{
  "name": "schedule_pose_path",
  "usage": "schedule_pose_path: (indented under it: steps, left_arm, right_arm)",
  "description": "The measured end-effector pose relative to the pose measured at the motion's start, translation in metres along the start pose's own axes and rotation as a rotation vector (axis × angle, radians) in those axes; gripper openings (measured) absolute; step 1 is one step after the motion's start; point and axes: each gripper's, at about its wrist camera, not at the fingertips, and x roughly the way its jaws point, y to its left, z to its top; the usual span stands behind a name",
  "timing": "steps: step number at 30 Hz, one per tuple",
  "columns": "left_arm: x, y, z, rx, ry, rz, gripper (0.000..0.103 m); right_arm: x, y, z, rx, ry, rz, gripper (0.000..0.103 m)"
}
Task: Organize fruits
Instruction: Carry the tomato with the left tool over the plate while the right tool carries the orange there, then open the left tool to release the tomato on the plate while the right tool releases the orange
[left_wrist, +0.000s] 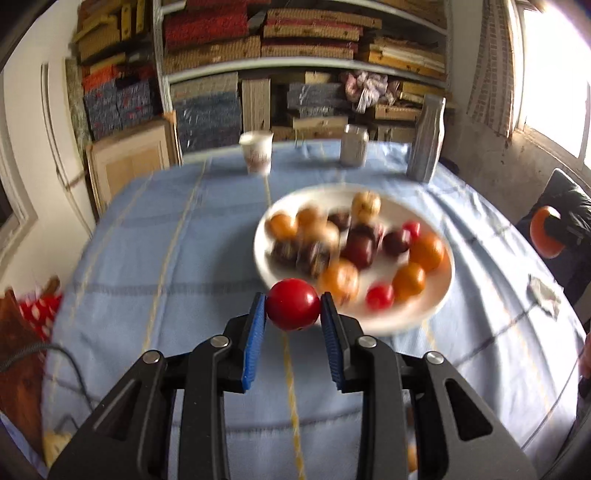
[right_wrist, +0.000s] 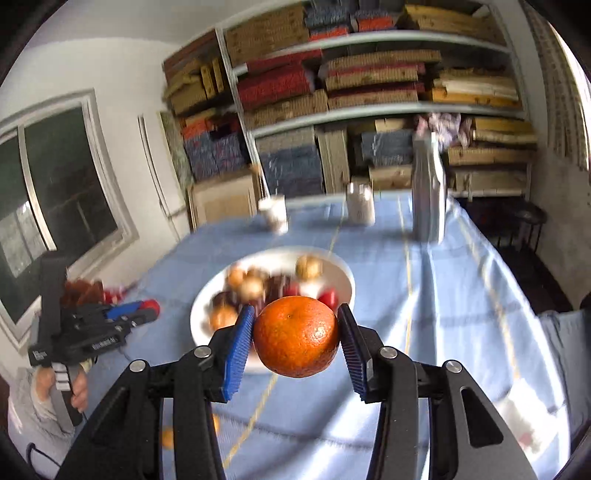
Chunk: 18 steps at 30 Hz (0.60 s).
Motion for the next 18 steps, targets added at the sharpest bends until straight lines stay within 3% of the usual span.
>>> schedule_pose_path:
  steps: [6,11,18]
  left_arm:
    - [0.019,-0.036,0.031,0.031,-0.016,-0.057,0.030]
    - [0.054,-0.054,0.031,0.047,0.006,-0.047,0.030]
    - [0.082,-0.045,0.027,0.026,0.014,0.007,0.030]
  right_arm:
    - [0.011,0.012,0.051,-0.040,-0.068,0.017,0.046]
    - [0.043,0.019,0.058,-0.044,-0.044,0.050,0.047]
    - [0.097,0.016,0.054,-0.045,0.040,0.039,0.047]
